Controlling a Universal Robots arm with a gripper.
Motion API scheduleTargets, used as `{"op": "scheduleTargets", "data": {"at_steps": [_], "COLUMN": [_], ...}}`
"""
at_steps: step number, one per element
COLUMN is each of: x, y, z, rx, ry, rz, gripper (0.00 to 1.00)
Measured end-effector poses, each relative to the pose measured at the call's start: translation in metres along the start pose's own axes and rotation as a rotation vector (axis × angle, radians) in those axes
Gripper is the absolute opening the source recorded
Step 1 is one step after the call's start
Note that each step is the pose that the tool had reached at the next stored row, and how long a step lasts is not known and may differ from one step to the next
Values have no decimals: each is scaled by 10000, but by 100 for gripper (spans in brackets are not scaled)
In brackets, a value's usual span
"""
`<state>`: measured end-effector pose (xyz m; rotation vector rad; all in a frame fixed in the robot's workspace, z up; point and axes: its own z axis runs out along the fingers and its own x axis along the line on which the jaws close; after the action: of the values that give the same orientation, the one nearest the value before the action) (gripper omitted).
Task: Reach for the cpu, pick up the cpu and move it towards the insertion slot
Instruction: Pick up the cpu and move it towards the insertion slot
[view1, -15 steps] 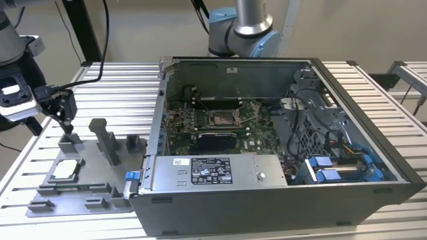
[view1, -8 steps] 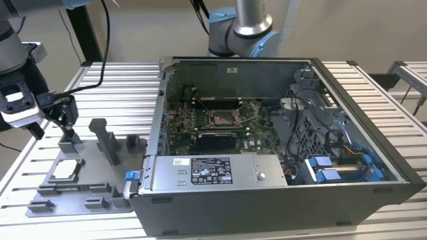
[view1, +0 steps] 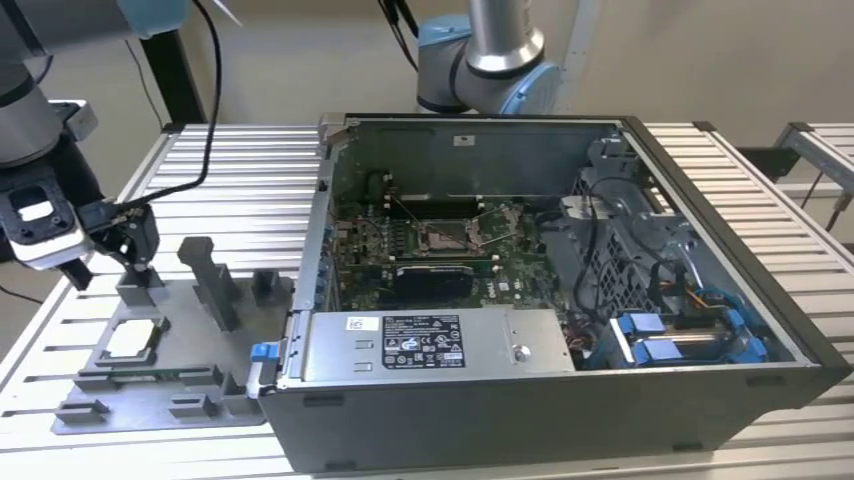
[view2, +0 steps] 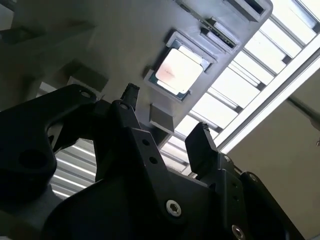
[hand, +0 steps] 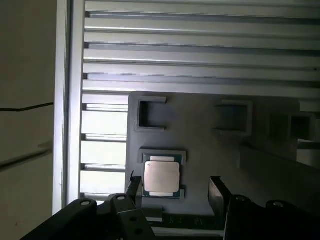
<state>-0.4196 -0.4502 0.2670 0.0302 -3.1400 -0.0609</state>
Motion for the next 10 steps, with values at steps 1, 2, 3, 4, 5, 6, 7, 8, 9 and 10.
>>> {"op": "scheduleTargets", "data": {"at_steps": [1, 2, 3, 4, 5, 6, 7, 8, 9, 10], "x": [2, 3, 6, 10, 15, 24, 32, 40, 44, 45], "y": [-1, -2, -2, -3, -4, -5, -6, -6, -6, -8], "z": [18, 37, 55, 73, 90, 109, 126, 144, 163, 182], "rx": [1, 1, 2, 2, 3, 4, 5, 6, 5, 5], "ry": [0, -1, 0, 0, 1, 1, 3, 3, 0, 0], "rz": [0, -2, 0, -1, 0, 1, 1, 0, 0, -1], "gripper": [100, 100, 100, 100, 100, 100, 100, 100, 100, 100]}}
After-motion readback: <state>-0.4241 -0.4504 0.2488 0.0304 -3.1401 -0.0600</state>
